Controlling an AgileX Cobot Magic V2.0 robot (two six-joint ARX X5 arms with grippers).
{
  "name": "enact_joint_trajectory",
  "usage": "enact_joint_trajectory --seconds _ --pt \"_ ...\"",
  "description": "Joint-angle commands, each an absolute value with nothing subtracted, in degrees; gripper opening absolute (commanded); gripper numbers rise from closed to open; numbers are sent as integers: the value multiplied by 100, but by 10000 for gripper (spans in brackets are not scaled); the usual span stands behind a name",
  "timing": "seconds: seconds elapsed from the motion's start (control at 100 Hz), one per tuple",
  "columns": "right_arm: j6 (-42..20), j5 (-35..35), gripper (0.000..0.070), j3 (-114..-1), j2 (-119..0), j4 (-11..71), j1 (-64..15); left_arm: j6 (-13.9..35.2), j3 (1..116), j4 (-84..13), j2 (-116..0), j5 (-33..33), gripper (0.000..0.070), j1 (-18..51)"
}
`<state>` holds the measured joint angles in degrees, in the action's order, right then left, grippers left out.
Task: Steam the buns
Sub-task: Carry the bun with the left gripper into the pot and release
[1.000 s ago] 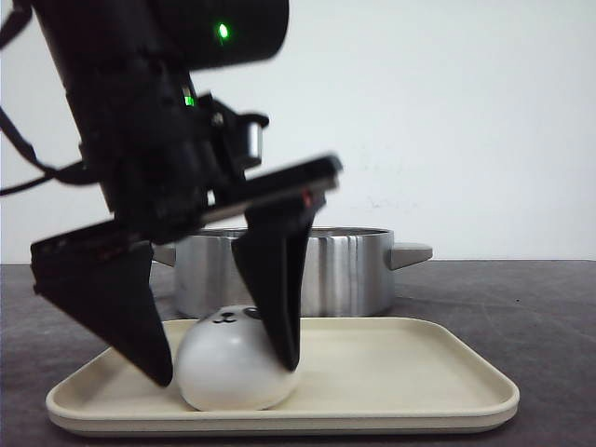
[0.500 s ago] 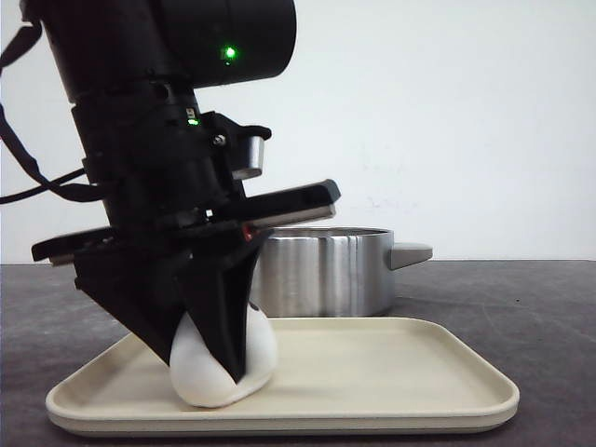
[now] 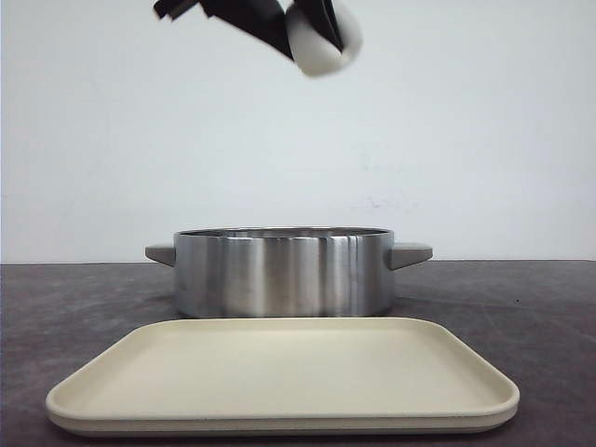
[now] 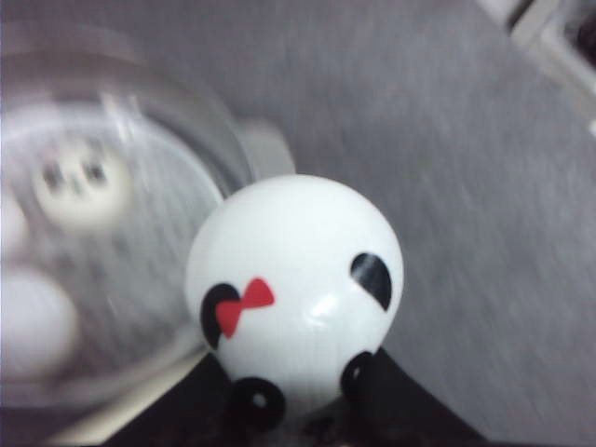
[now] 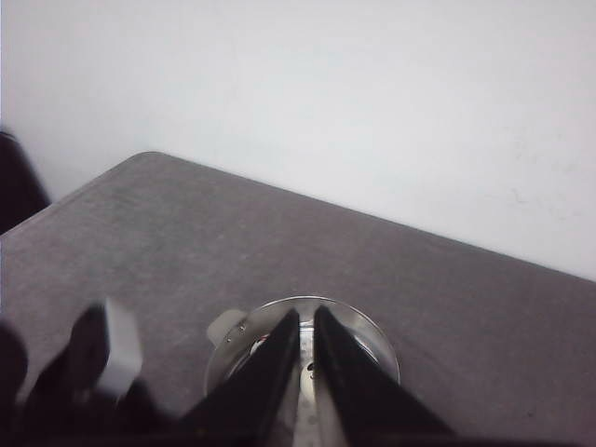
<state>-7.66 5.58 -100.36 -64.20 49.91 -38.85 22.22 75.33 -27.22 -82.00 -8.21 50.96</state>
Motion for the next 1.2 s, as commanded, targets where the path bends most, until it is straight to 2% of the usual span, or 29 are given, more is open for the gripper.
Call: enact_joint_trajectory --seconds 0.0,0.11,0.29,0.48,0.62,0.71,0.84,0.9,1.12,1.15,1.19 --pt "-703 534 17 -10134 -6471 4917 -3924 1739 7808 -2700 -8521 -858 0 4947" --pt "-703 532 17 -10134 -6471 4921 -3924 1549 8051 -2703 -8917 -731 0 4609" --pt "-705 541 17 -10134 -6471 4934 -3924 1544 8110 -2591 -9717 -499 0 4189" --pt "-707 541 17 -10134 -6471 4958 -3924 1623 8110 -2580 -10357 12 0 4049" --pt "-709 543 17 -10134 -6471 5057 -3924 1765 8110 -2620 -10541 51 15 4056" --pt "-709 543 17 -10134 -6471 5113 -3924 1763 8110 -2624 -10560 51 168 4062" --pt "-714 541 17 -10134 -6469 5157 -3924 1767 8110 -2672 -10558 51 529 4062" --pt "-729 541 17 -10134 -6471 5155 -3924 1761 8117 -2777 -10558 51 604 4062" --pt "-727 539 17 -10130 -6471 5181 -3924 1758 8274 -3417 -10556 49 589 4060" --pt "-727 537 17 -10130 -6471 5205 -3924 1726 8366 -3621 -10545 38 538 4060" --pt "-701 537 17 -10123 -6471 5247 -3924 1643 8405 -3708 -10486 -10 424 4062"
